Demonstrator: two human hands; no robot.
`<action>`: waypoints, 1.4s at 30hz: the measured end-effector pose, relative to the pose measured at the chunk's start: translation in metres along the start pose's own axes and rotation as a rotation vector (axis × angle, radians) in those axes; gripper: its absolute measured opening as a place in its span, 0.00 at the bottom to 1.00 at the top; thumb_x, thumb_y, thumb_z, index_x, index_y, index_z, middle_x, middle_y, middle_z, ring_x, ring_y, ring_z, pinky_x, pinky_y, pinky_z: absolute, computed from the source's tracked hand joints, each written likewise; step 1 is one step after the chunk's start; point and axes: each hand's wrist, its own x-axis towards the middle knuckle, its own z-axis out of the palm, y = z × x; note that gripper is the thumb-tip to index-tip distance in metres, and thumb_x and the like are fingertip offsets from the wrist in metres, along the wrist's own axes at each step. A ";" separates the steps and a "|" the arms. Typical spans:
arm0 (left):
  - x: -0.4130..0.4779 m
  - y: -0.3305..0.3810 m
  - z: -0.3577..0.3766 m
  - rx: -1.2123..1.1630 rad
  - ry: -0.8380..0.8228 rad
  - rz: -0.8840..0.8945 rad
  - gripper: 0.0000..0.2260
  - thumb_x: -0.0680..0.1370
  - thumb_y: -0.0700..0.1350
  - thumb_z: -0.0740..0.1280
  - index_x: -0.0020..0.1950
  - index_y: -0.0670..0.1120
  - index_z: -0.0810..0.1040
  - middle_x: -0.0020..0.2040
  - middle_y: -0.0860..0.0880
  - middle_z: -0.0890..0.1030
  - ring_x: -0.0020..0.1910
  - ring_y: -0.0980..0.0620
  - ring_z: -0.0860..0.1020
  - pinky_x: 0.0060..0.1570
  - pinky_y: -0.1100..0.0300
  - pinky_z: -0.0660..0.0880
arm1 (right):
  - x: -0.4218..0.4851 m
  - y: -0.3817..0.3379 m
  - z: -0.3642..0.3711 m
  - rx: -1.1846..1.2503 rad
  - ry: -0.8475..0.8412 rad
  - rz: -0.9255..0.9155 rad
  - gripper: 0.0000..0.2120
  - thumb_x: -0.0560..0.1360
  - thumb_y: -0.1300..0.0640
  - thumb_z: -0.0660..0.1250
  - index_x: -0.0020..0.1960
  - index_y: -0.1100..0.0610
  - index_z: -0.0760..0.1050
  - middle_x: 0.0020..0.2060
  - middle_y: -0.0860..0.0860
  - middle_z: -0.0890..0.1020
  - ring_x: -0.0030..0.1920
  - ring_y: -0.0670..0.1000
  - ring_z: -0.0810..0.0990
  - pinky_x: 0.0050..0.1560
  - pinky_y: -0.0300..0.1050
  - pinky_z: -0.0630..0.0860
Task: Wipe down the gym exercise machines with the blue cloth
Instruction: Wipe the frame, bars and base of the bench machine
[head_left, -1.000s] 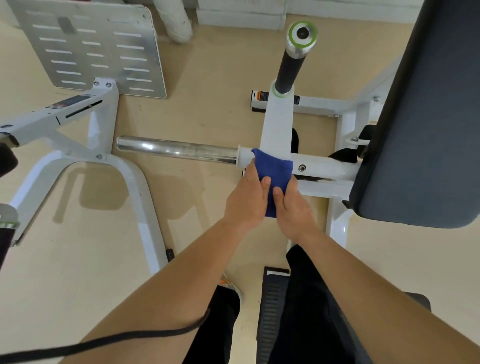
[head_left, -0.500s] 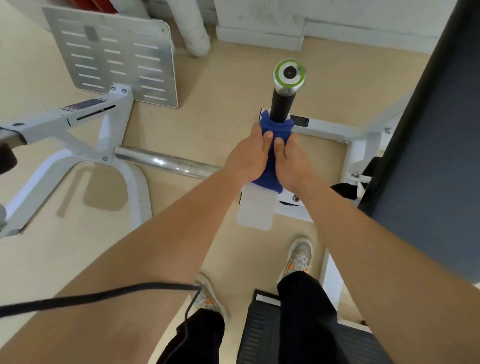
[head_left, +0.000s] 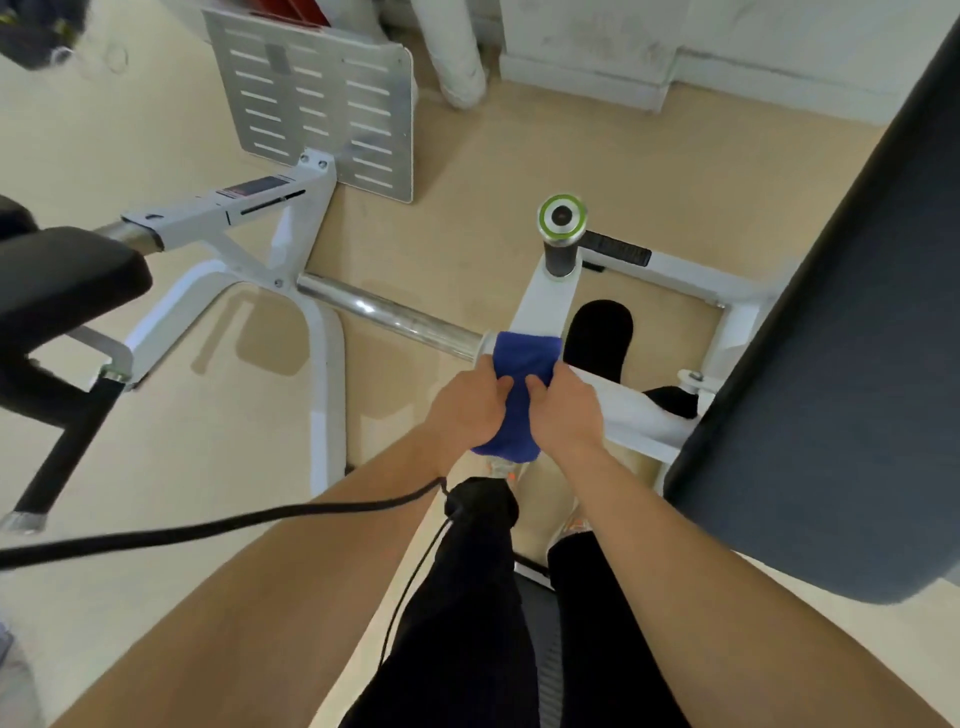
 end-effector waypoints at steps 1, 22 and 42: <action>0.004 0.006 -0.001 -0.059 0.010 -0.016 0.13 0.85 0.51 0.54 0.62 0.44 0.69 0.50 0.45 0.79 0.51 0.44 0.78 0.49 0.54 0.70 | 0.007 -0.002 -0.007 0.001 0.006 -0.009 0.13 0.83 0.48 0.58 0.56 0.59 0.71 0.51 0.56 0.81 0.52 0.58 0.80 0.49 0.49 0.72; 0.056 0.028 -0.034 -0.183 0.037 0.145 0.05 0.81 0.47 0.63 0.52 0.46 0.73 0.43 0.51 0.76 0.41 0.50 0.74 0.43 0.58 0.67 | 0.040 -0.006 -0.042 -0.011 0.036 -0.048 0.15 0.82 0.48 0.61 0.41 0.55 0.69 0.33 0.49 0.72 0.35 0.52 0.71 0.30 0.45 0.61; -0.091 0.088 0.130 -0.297 0.468 -0.275 0.04 0.77 0.45 0.63 0.47 0.47 0.77 0.39 0.48 0.80 0.40 0.43 0.78 0.40 0.53 0.73 | -0.030 0.137 -0.111 -0.191 -0.238 -0.513 0.16 0.81 0.51 0.62 0.68 0.49 0.73 0.46 0.49 0.81 0.46 0.53 0.80 0.46 0.51 0.78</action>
